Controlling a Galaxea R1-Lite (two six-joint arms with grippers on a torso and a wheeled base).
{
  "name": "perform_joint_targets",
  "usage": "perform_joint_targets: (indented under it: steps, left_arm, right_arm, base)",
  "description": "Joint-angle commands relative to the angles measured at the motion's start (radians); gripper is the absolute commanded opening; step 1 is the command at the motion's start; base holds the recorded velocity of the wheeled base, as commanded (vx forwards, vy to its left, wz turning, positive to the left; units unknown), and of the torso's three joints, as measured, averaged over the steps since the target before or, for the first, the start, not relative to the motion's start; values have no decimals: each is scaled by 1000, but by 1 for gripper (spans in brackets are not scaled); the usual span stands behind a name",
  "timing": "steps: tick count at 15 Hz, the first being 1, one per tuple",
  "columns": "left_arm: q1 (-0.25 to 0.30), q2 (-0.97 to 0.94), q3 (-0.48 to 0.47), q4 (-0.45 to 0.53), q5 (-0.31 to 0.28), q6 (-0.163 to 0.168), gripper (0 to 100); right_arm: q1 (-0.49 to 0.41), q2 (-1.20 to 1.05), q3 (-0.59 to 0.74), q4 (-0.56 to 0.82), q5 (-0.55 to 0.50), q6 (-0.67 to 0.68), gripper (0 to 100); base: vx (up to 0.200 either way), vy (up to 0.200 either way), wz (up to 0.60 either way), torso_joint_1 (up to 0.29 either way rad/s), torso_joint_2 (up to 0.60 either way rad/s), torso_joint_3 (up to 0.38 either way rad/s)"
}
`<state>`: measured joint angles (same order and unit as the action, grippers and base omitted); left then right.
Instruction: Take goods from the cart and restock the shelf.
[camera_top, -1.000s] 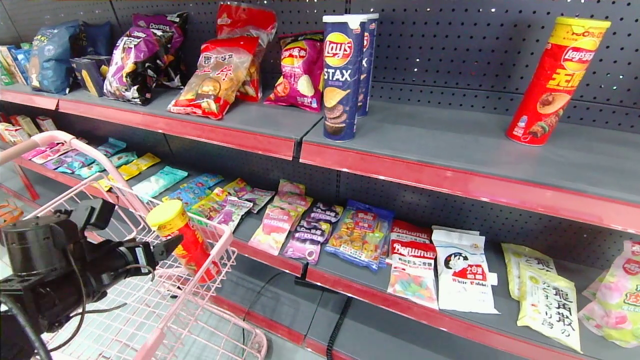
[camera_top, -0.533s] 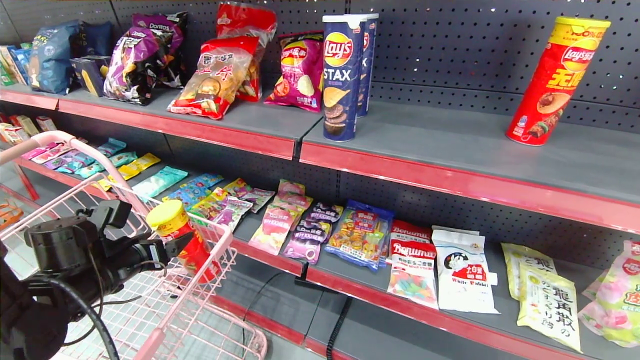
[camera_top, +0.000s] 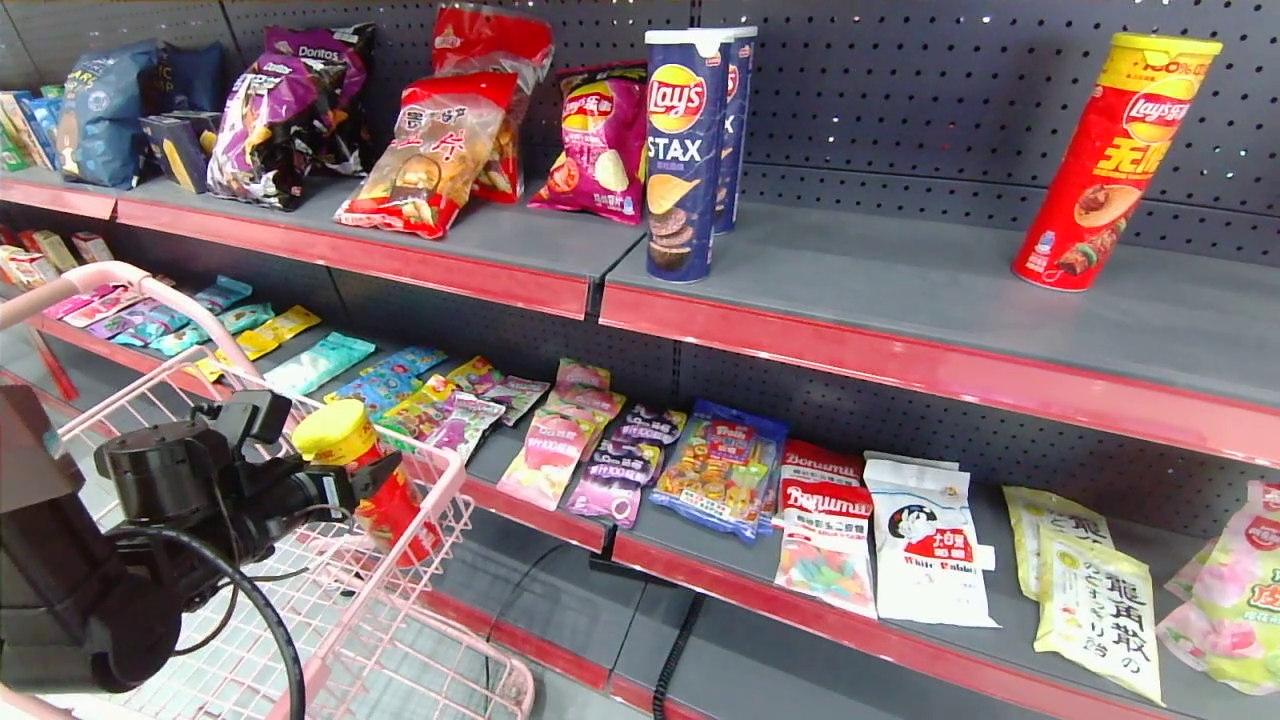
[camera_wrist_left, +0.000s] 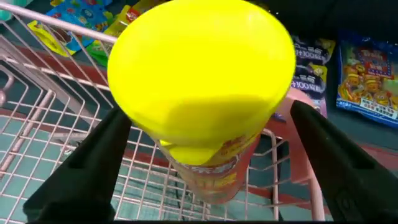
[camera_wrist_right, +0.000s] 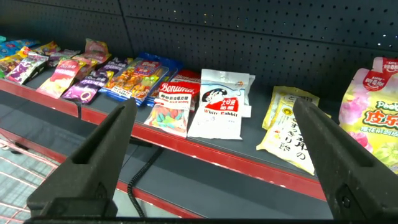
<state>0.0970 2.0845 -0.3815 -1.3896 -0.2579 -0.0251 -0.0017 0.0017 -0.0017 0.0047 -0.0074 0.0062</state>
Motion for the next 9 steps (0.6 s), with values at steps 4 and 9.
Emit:
perform_joint_targets:
  steps: [4,9]
  left_arm:
    - [9,60,-8,-34,-1,31,0]
    - [46,-7,1,-54,-17,28,0]
  right_arm:
    - [0,1,0,0,0,0,100]
    - [0,1,0,0,0,0,100]
  base:
    - [0,0,0,0,0,0]
    - [0,0,0,0,0,0]
